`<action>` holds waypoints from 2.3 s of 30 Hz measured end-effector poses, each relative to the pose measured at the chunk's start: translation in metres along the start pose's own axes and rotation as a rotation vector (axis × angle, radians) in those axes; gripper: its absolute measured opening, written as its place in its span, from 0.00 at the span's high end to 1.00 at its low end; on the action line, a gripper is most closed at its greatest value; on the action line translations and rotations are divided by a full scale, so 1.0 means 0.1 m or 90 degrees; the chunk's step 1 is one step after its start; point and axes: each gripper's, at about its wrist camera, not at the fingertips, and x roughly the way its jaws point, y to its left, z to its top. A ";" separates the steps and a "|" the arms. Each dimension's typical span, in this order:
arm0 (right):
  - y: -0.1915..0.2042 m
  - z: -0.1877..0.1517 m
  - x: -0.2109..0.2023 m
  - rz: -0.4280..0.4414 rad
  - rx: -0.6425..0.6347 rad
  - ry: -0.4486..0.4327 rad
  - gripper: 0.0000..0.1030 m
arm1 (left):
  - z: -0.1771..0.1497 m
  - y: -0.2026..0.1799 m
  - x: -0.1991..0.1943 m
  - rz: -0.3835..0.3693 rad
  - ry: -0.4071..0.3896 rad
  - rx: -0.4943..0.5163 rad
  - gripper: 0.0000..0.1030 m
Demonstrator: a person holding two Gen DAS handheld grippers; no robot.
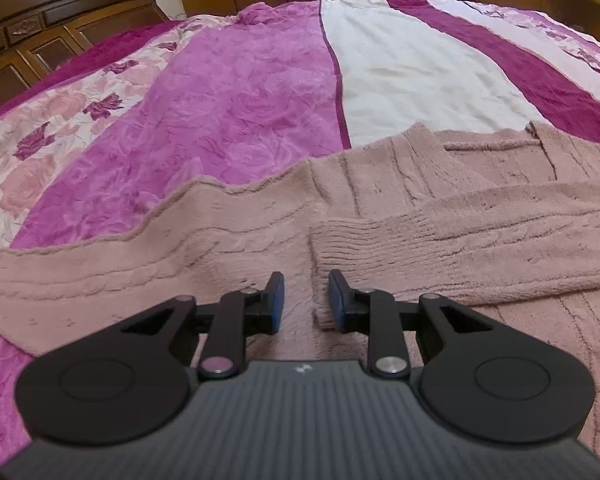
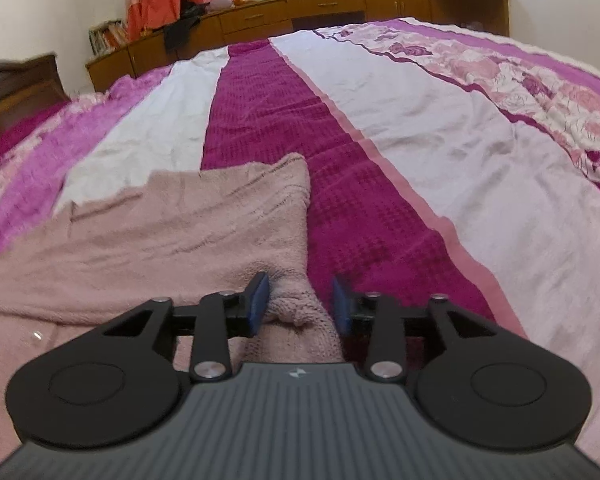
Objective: Fold small clothes
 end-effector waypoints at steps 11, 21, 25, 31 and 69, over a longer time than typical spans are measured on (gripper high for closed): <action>0.18 0.04 -0.51 0.043 0.004 -0.042 0.37 | 0.13 0.62 -0.47 0.034 -0.021 -0.091 0.73; 0.47 -0.13 -0.81 0.097 -0.010 -0.036 0.33 | 0.25 1.58 -0.85 0.151 -0.031 -0.146 0.66; 0.59 -0.29 -0.80 0.102 -0.018 -0.017 0.33 | 0.08 1.86 -0.81 0.158 -0.020 -0.209 0.49; 0.73 -0.49 -0.83 0.094 -0.041 0.005 0.33 | -0.29 2.16 -0.48 0.110 0.009 -0.366 0.49; 0.71 -0.59 -0.74 0.047 -0.022 0.029 0.33 | -0.34 2.29 -0.67 0.124 -0.241 -0.425 0.92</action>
